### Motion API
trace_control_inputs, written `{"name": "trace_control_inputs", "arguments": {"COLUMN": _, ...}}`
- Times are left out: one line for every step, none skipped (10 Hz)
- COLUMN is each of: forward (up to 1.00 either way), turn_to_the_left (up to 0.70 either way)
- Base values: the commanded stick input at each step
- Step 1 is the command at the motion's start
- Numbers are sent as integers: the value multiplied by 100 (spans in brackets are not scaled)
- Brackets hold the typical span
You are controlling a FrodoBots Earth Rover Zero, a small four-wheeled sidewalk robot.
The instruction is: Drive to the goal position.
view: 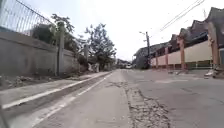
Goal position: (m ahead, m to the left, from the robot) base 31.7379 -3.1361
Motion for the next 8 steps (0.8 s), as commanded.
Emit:
{"name": "trace_control_inputs", "arguments": {"forward": 70, "turn_to_the_left": 0}}
{"name": "trace_control_inputs", "arguments": {"forward": 70, "turn_to_the_left": 0}}
{"name": "trace_control_inputs", "arguments": {"forward": 70, "turn_to_the_left": 0}}
{"name": "trace_control_inputs", "arguments": {"forward": 70, "turn_to_the_left": 0}}
{"name": "trace_control_inputs", "arguments": {"forward": 70, "turn_to_the_left": 0}}
{"name": "trace_control_inputs", "arguments": {"forward": 70, "turn_to_the_left": 0}}
{"name": "trace_control_inputs", "arguments": {"forward": 70, "turn_to_the_left": 0}}
{"name": "trace_control_inputs", "arguments": {"forward": 70, "turn_to_the_left": 0}}
